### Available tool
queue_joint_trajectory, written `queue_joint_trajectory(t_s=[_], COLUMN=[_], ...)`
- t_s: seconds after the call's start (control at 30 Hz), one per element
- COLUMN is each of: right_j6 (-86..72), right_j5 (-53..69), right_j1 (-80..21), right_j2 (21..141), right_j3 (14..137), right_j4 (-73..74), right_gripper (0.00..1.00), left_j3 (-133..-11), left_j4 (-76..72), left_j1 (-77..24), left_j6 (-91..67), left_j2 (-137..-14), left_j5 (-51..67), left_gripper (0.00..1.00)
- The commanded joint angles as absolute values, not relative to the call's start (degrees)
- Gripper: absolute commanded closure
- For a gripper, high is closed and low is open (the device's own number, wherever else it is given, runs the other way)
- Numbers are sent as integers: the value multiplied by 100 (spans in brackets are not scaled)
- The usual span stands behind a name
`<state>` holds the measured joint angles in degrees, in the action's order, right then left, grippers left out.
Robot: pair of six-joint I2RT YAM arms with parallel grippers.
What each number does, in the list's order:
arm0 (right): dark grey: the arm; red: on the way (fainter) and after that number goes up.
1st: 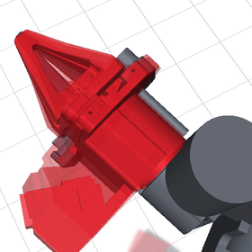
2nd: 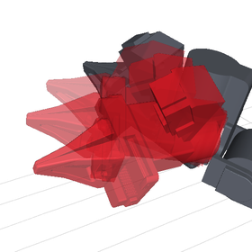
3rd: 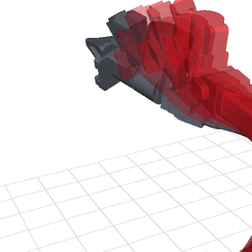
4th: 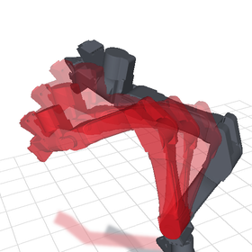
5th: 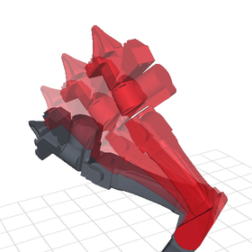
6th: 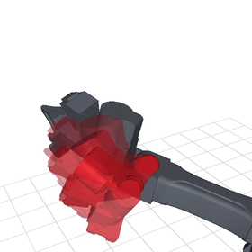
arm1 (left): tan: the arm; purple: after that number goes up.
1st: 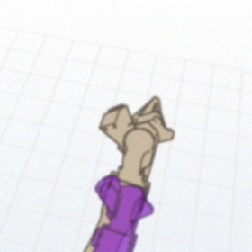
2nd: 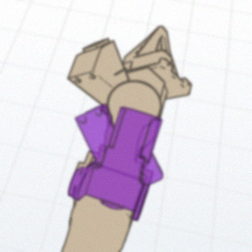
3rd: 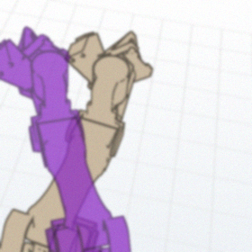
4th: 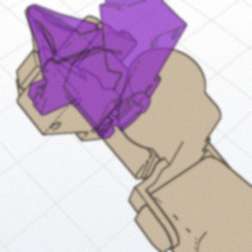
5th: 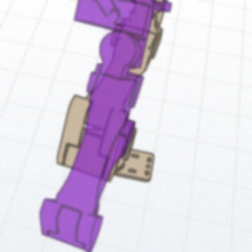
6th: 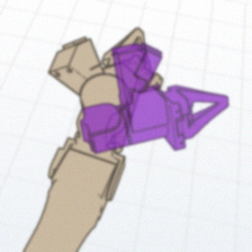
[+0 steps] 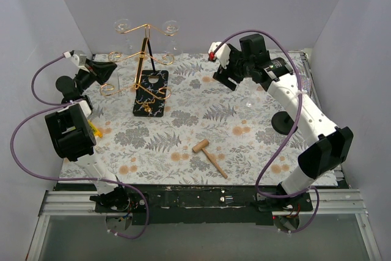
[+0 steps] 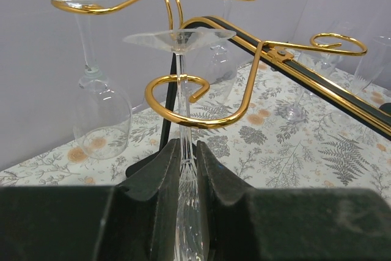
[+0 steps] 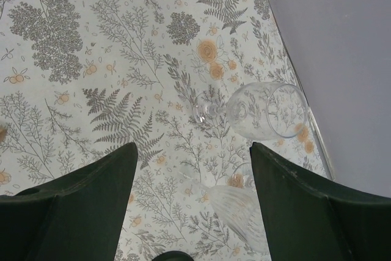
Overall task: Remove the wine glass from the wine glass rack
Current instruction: Pick up the wine glass from the wine rack.
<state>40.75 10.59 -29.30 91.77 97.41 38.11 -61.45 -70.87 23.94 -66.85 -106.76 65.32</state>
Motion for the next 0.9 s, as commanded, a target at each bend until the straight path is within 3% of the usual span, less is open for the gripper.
queue_joint_trajectory(t_s=[0.0,0.57,0.87], right_j6=[4148,4157,4166], right_j5=[984,967,967], right_j1=[-2988,-3138,-3173], right_j2=[9237,9413,9448], right_j3=[10028,10125,10169], right_j4=[3876,3876,3885], right_gripper=[17,17,17], left_j3=[-6038,-5950,-5845], left_j4=[-7812,-7936,-8217], left_j1=[2399,2627,2663], left_j6=[-7127,-7602,-7769], left_j2=[-10529,-10441,-10327], left_j5=[6548,6223,6618], left_gripper=[100,100,100])
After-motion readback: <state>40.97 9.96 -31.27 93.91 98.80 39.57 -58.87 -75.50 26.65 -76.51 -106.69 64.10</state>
